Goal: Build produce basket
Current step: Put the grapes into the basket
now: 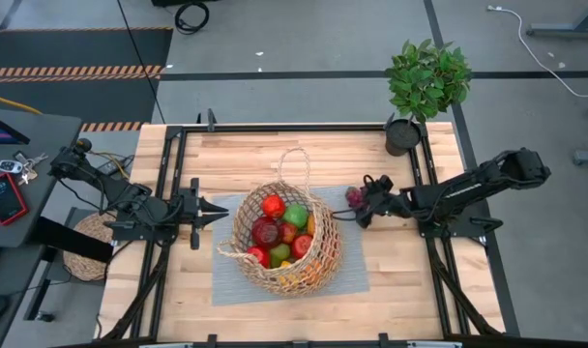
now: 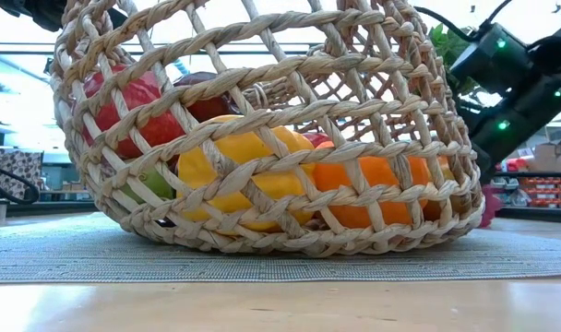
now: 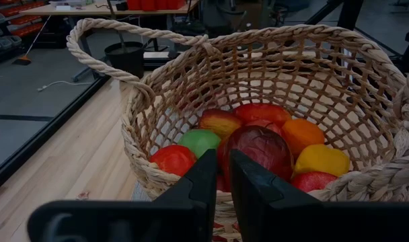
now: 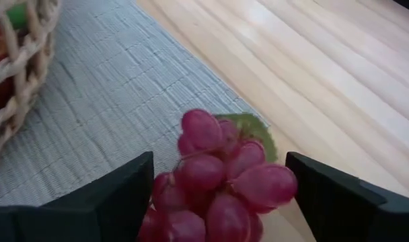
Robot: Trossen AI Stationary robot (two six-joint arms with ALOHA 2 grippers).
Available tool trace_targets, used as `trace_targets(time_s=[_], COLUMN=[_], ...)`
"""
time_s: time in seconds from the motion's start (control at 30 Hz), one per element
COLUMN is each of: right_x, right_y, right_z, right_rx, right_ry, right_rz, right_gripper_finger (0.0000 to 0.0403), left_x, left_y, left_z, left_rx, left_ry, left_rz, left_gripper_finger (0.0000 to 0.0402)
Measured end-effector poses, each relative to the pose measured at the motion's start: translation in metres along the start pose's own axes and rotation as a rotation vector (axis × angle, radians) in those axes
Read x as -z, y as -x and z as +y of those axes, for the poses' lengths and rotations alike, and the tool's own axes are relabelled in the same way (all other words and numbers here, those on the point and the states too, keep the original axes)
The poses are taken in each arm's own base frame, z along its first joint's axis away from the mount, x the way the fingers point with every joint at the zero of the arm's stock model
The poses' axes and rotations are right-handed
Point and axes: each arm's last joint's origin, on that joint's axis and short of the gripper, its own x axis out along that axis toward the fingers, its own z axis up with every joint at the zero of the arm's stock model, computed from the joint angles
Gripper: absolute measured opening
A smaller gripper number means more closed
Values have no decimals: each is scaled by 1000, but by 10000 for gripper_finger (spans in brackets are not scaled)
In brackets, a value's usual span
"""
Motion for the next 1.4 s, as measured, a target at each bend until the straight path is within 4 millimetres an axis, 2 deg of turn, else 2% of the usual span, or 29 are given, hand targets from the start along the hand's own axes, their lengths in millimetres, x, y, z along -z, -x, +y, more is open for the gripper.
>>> trace_targets(time_s=[0.63,1.03,1.4], right_x=[-2,-16,-21], right_y=[-2,0,1], right_z=[-1,4,4], right_rx=[-12,-51,-14], right_ry=[26,20,60], right_rz=[-37,-172,-227], right_gripper_finger=[187,134,97], left_x=[0,0,0], left_y=[0,0,0], left_z=[0,0,0], left_rx=[0,0,0], left_ry=[1,0,0], left_rz=[-1,0,0], left_gripper_finger=[48,48,48])
